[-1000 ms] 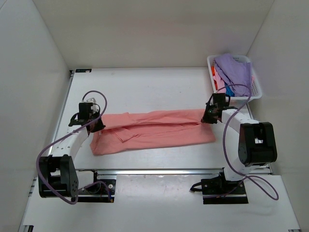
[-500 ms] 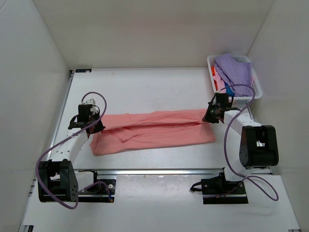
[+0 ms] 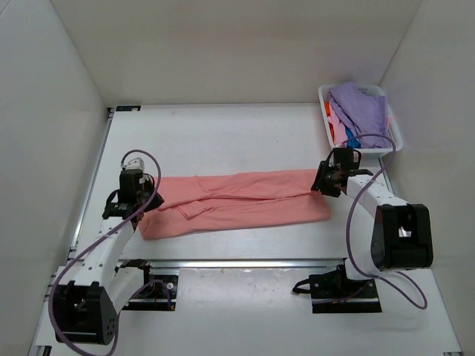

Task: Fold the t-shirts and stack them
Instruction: Fold the other side of the tshirt into a rectangle, then rotate the tshirt 90 degrees, then grab the bottom of the folded rectangular tshirt with both arms, then fold the folded rectangular tshirt in 1/3 of the way

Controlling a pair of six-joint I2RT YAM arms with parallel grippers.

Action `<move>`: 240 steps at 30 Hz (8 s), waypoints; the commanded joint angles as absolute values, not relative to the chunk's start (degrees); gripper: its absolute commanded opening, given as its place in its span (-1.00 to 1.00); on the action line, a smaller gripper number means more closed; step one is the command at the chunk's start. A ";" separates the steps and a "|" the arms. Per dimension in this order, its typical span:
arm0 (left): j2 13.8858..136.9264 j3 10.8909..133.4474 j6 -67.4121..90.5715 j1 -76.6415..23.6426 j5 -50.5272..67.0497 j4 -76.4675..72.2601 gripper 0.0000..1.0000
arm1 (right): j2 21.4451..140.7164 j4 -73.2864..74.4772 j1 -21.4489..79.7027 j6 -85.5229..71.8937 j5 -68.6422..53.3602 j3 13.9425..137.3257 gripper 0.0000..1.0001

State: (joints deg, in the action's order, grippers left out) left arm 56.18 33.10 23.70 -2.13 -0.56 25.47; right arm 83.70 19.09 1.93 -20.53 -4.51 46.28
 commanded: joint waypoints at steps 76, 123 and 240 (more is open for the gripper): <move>147.05 147.66 25.06 -18.19 17.31 37.06 -0.49 | 61.71 -7.56 48.61 -49.62 8.53 22.75 -0.89; 62.41 19.52 51.94 -49.39 11.24 20.74 -1.00 | 65.74 13.80 49.83 -49.39 -20.47 21.00 -1.00; 89.73 53.34 -2.56 -27.95 -2.01 -0.88 -1.00 | 101.25 17.67 15.38 -22.50 -37.26 61.08 -0.40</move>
State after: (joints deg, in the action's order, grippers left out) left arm 88.25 49.89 -5.76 -28.88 1.30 -2.94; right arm 100.42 19.92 15.97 -23.70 -36.27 59.59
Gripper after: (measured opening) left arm 0.084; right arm 0.300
